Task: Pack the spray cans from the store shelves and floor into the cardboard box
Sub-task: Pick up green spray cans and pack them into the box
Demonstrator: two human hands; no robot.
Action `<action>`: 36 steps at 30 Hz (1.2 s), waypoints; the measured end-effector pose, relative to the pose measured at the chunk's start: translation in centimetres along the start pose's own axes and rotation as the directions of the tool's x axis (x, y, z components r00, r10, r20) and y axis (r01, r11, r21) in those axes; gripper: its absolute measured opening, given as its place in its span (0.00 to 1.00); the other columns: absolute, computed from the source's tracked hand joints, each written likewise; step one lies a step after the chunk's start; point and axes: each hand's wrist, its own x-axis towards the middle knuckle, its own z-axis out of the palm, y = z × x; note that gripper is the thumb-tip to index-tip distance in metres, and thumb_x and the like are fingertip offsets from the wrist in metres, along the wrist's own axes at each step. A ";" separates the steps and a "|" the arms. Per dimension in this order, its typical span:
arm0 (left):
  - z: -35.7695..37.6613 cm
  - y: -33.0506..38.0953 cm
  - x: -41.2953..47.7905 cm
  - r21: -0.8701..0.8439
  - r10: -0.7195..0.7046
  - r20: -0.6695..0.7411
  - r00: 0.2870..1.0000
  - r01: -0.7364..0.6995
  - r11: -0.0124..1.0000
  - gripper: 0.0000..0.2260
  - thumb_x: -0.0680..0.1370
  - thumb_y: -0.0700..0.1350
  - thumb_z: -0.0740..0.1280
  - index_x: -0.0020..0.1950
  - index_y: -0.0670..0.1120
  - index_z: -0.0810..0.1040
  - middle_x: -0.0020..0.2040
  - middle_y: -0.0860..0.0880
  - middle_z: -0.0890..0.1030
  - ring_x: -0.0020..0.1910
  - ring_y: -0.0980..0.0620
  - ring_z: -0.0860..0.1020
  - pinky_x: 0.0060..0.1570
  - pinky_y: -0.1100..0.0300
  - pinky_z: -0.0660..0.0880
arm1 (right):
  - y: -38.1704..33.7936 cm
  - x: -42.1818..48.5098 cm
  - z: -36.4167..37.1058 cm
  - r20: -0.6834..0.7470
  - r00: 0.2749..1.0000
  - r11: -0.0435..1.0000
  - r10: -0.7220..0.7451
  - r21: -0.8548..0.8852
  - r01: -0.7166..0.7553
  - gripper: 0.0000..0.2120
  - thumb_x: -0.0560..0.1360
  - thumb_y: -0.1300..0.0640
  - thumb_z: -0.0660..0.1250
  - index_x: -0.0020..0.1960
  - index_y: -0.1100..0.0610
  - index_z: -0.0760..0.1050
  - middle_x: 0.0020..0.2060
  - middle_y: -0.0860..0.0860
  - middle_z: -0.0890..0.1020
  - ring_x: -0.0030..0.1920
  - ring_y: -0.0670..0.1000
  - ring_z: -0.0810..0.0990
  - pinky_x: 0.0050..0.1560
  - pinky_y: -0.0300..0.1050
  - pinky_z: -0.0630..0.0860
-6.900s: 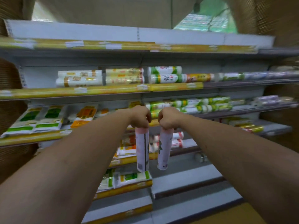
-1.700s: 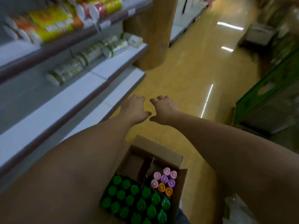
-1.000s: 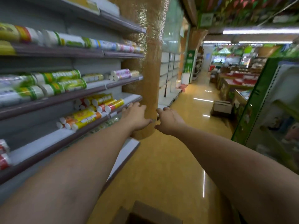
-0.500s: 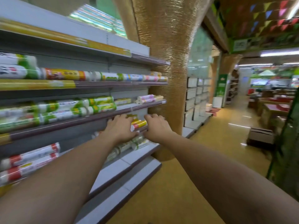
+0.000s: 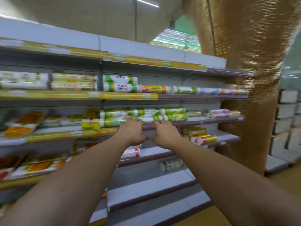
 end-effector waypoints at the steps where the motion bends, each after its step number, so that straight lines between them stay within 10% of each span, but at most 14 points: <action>1: -0.4 -1.7 -0.6 0.015 -0.026 0.000 1.000 0.026 1.000 0.34 0.75 0.67 0.67 0.76 0.50 0.68 0.75 0.44 0.68 0.72 0.41 0.68 0.66 0.43 0.72 | -1.7 0.6 0.2 -0.006 1.000 1.000 -0.022 0.005 0.022 0.31 0.76 0.47 0.71 0.74 0.54 0.66 0.66 0.58 0.72 0.67 0.61 0.70 0.63 0.57 0.72; 17: -5.1 -29.2 -15.5 0.200 -0.333 -0.009 0.943 0.328 0.923 0.32 0.77 0.64 0.67 0.75 0.48 0.69 0.73 0.44 0.70 0.71 0.41 0.69 0.65 0.43 0.73 | -32.6 6.2 5.6 0.002 0.944 0.932 -0.331 0.161 0.326 0.31 0.76 0.45 0.70 0.76 0.52 0.65 0.68 0.56 0.72 0.69 0.60 0.70 0.61 0.56 0.75; 36: -1.1 -53.9 -33.8 0.197 -0.691 0.110 0.715 0.666 0.720 0.26 0.77 0.62 0.66 0.71 0.49 0.71 0.66 0.44 0.71 0.65 0.40 0.70 0.62 0.40 0.73 | -62.0 6.1 19.3 0.213 0.751 0.772 -0.625 0.309 0.555 0.31 0.74 0.46 0.73 0.73 0.51 0.67 0.65 0.57 0.73 0.64 0.61 0.73 0.59 0.54 0.77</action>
